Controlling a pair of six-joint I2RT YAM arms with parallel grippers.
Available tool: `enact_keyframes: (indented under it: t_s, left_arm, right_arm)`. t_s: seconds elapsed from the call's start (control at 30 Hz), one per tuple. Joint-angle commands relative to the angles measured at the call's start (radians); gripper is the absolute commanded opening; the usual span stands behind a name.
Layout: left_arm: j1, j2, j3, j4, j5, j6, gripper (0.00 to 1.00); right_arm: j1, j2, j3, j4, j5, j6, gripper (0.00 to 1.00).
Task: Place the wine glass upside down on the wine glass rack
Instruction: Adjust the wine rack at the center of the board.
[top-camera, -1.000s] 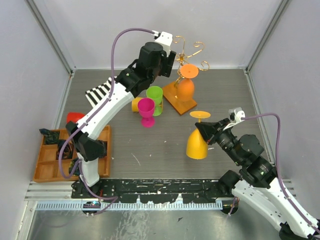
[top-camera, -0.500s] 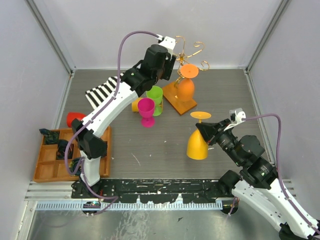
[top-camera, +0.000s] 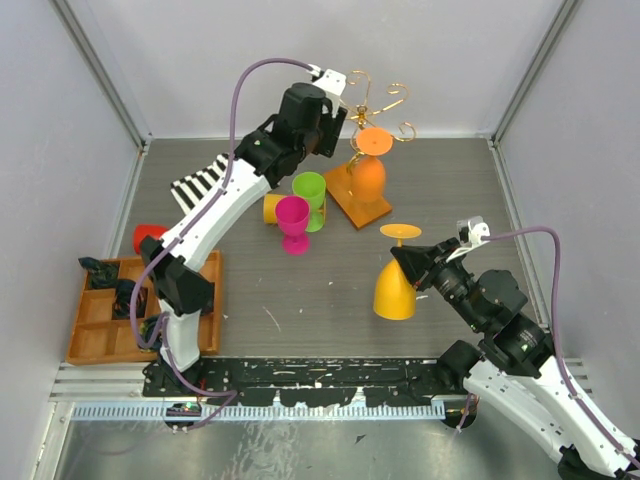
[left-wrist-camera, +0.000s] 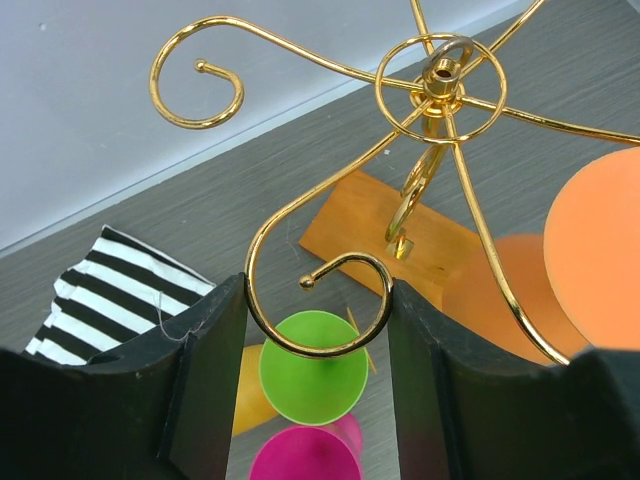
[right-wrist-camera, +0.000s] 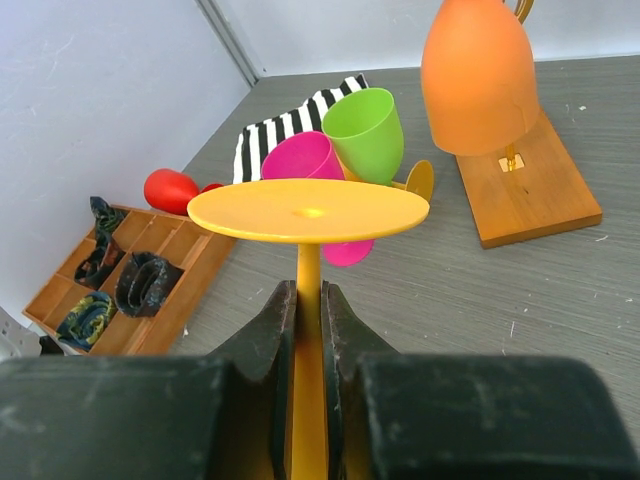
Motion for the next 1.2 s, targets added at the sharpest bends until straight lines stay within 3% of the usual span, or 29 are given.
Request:
enact_keyframes:
  t_s: [0.0,0.2,0.4,1.17]
  left_arm:
    - [0.038,-0.029,-0.028,0.016,0.086,0.067,0.34]
    - [0.053,-0.057,-0.07,0.044,0.152,0.154,0.32]
    - [0.088,-0.082,-0.106,0.065,0.305,0.182,0.32]
    - [0.091,-0.027,-0.009,0.011,0.558,0.223,0.31]
  right_arm:
    - [0.006,0.004,0.013,0.05,0.004,0.007,0.01]
    - [0.005,-0.007,0.008,0.051,0.007,0.011,0.01]
    - [0.005,-0.008,0.016,0.035,0.01,0.006,0.01]
    - [0.006,-0.058,0.034,-0.035,0.072,-0.012,0.01]
